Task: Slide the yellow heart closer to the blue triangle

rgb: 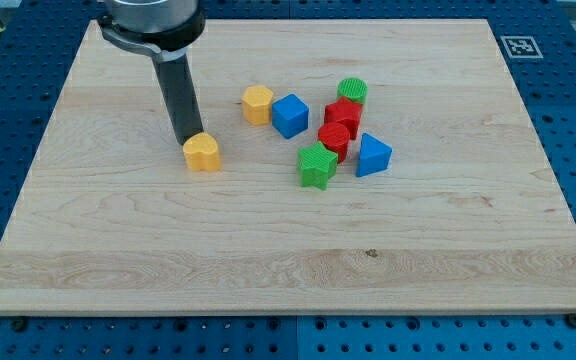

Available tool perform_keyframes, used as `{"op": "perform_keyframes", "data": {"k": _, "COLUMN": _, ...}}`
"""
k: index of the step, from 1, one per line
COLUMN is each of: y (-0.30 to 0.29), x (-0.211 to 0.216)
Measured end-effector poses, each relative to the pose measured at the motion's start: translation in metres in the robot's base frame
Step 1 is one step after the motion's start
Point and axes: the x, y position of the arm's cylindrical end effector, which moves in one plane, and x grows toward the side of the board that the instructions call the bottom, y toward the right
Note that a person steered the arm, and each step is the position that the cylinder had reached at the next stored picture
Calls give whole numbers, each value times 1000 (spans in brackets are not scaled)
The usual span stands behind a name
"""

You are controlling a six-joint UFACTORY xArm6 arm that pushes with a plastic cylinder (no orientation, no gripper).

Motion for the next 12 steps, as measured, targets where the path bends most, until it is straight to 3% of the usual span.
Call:
{"op": "perform_keyframes", "data": {"k": 4, "y": 5, "x": 58}}
{"op": "perform_keyframes", "data": {"k": 5, "y": 25, "x": 84}}
{"op": "perform_keyframes", "data": {"k": 8, "y": 76, "x": 83}}
{"op": "perform_keyframes", "data": {"k": 12, "y": 195, "x": 113}}
